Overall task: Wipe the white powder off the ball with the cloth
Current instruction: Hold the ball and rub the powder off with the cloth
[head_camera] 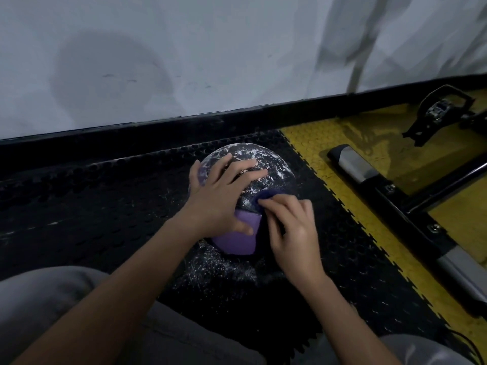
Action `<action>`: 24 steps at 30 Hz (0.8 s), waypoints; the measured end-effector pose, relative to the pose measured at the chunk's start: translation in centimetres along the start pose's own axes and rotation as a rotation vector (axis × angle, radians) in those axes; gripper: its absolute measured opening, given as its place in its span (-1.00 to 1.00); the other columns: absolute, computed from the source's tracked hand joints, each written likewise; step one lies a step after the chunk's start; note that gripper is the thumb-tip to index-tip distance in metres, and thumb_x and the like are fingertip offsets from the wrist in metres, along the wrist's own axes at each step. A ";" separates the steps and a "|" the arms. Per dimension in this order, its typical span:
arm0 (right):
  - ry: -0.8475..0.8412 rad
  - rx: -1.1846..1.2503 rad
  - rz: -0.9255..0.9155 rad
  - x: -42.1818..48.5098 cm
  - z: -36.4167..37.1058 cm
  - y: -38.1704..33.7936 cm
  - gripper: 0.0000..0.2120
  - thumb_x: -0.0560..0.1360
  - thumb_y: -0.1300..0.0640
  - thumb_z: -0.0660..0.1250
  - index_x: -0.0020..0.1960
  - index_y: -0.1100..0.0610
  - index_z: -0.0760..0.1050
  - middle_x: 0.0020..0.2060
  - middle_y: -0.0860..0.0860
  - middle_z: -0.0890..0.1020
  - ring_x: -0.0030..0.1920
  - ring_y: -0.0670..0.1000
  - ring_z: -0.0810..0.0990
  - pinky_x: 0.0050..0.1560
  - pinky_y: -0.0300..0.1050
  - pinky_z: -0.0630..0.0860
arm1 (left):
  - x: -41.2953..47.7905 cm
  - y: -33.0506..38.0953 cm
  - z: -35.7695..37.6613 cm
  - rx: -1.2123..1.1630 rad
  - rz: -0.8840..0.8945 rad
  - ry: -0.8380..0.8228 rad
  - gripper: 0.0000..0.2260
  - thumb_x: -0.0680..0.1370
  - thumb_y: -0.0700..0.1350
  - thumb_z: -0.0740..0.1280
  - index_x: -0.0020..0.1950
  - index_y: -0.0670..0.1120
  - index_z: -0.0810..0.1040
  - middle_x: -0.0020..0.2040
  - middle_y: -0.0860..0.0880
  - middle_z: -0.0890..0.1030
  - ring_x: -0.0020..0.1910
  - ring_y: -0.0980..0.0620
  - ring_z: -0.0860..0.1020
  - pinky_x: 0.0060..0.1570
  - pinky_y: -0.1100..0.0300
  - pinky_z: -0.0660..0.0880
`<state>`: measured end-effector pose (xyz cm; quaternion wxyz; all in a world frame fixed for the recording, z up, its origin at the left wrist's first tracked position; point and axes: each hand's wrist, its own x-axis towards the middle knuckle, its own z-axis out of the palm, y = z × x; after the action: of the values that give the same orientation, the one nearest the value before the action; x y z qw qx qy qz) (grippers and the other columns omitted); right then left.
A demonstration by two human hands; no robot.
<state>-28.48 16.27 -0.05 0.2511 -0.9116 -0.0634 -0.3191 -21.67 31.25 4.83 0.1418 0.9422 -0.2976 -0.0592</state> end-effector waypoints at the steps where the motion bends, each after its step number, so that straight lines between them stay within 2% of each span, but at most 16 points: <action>1: 0.023 0.025 0.042 0.3 -0.1 0.6 -0.82 0.49 0.27 0.28 0.03 0.18 0.60 -0.05 0.03 0.59 -0.12 0.05 0.45 0.00 -0.29 0.32 | 0.0 -0.2 -0.1 -0.006 -0.005 -0.006 -0.09 0.27 0.24 0.46 0.44 0.34 -0.07 0.45 0.32 -0.15 0.45 0.16 -0.30 0.32 -0.27 -0.32; 2: 0.056 0.058 0.112 0.7 -0.3 1.4 -0.82 0.48 0.29 0.28 0.02 0.17 0.60 -0.08 0.02 0.59 -0.12 0.05 0.48 0.03 -0.28 0.34 | 0.0 -0.4 -0.2 -0.016 -0.007 -0.011 -0.09 0.28 0.23 0.46 0.44 0.34 -0.07 0.45 0.32 -0.15 0.45 0.16 -0.30 0.31 -0.27 -0.33; 5: 0.097 0.167 0.282 1.6 -0.9 3.1 -0.82 0.48 0.33 0.29 -0.01 0.15 0.60 -0.12 -0.05 0.56 -0.08 -0.05 0.53 0.05 0.02 0.46 | 0.1 -0.7 -0.1 -0.041 0.010 -0.016 -0.09 0.29 0.23 0.45 0.44 0.34 -0.08 0.46 0.31 -0.16 0.44 0.16 -0.31 0.32 -0.27 -0.35; 6: 0.090 0.156 0.275 1.6 -0.9 3.0 -0.83 0.48 0.32 0.29 -0.01 0.15 0.59 -0.12 -0.05 0.56 -0.09 -0.05 0.52 0.05 -0.02 0.45 | 0.1 -0.7 0.0 -0.039 0.017 -0.012 -0.09 0.29 0.23 0.45 0.44 0.34 -0.09 0.46 0.31 -0.16 0.44 0.17 -0.31 0.32 -0.26 -0.35; 8: 0.066 0.071 0.168 1.1 -0.7 1.8 -0.83 0.47 0.30 0.29 0.00 0.17 0.60 -0.10 -0.01 0.59 -0.12 0.03 0.51 0.03 -0.26 0.37 | 0.1 -0.7 0.1 -0.031 0.022 0.000 -0.09 0.29 0.23 0.45 0.44 0.34 -0.08 0.45 0.31 -0.16 0.43 0.20 -0.32 0.31 -0.25 -0.36; 9: 0.047 0.030 0.100 0.7 -0.5 1.1 -0.83 0.47 0.29 0.29 0.02 0.19 0.60 -0.08 0.02 0.60 -0.12 0.05 0.48 0.00 -0.32 0.34 | 0.0 -0.7 0.1 -0.026 0.022 0.007 -0.09 0.28 0.23 0.46 0.44 0.33 -0.07 0.45 0.31 -0.15 0.42 0.21 -0.31 0.31 -0.25 -0.36; 12: -0.021 -0.035 -0.031 0.2 -0.3 0.3 -0.81 0.48 0.27 0.30 0.06 0.20 0.61 -0.03 0.05 0.60 -0.12 0.08 0.44 -0.03 -0.23 0.37 | 0.0 -0.7 0.1 -0.023 0.025 0.008 -0.10 0.29 0.21 0.46 0.45 0.32 -0.05 0.46 0.30 -0.14 0.42 0.21 -0.31 0.31 -0.26 -0.35; 15: 0.052 -0.022 0.114 1.1 -0.6 2.3 -0.82 0.47 0.30 0.29 0.02 0.20 0.61 -0.07 0.06 0.61 -0.14 0.10 0.50 -0.01 -0.38 0.30 | 0.1 -0.6 0.0 -0.020 0.032 -0.004 -0.09 0.30 0.23 0.45 0.45 0.31 -0.08 0.46 0.29 -0.16 0.43 0.19 -0.32 0.30 -0.27 -0.36; 18: 0.073 0.005 0.283 1.6 -0.9 3.7 -0.82 0.47 0.35 0.31 0.02 0.20 0.61 -0.09 0.07 0.62 -0.12 0.17 0.56 -0.03 -0.42 0.27 | 0.1 -0.4 0.0 -0.025 0.038 -0.012 -0.10 0.31 0.24 0.44 0.46 0.30 -0.10 0.47 0.28 -0.17 0.42 0.19 -0.32 0.30 -0.26 -0.36; 21: 0.070 -0.031 0.167 0.8 -0.4 1.6 -0.82 0.47 0.32 0.30 0.03 0.21 0.61 -0.08 0.06 0.62 -0.14 0.11 0.51 0.01 -0.45 0.25 | 0.1 -0.4 0.0 -0.011 0.027 -0.004 -0.09 0.30 0.24 0.44 0.46 0.30 -0.09 0.46 0.28 -0.16 0.42 0.20 -0.32 0.31 -0.26 -0.36; 24: -0.004 -0.064 -0.029 -0.1 -0.1 -0.2 -0.81 0.47 0.28 0.31 0.06 0.20 0.61 -0.04 0.05 0.60 -0.15 0.09 0.45 -0.06 -0.23 0.39 | -0.1 -0.5 0.0 -0.016 0.020 0.010 -0.10 0.30 0.23 0.45 0.46 0.30 -0.06 0.46 0.28 -0.13 0.43 0.20 -0.30 0.32 -0.25 -0.34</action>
<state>-28.72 16.41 0.08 0.2172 -0.9187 -0.0669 -0.3229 -21.43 31.72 4.66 0.1515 0.9384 -0.3056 -0.0553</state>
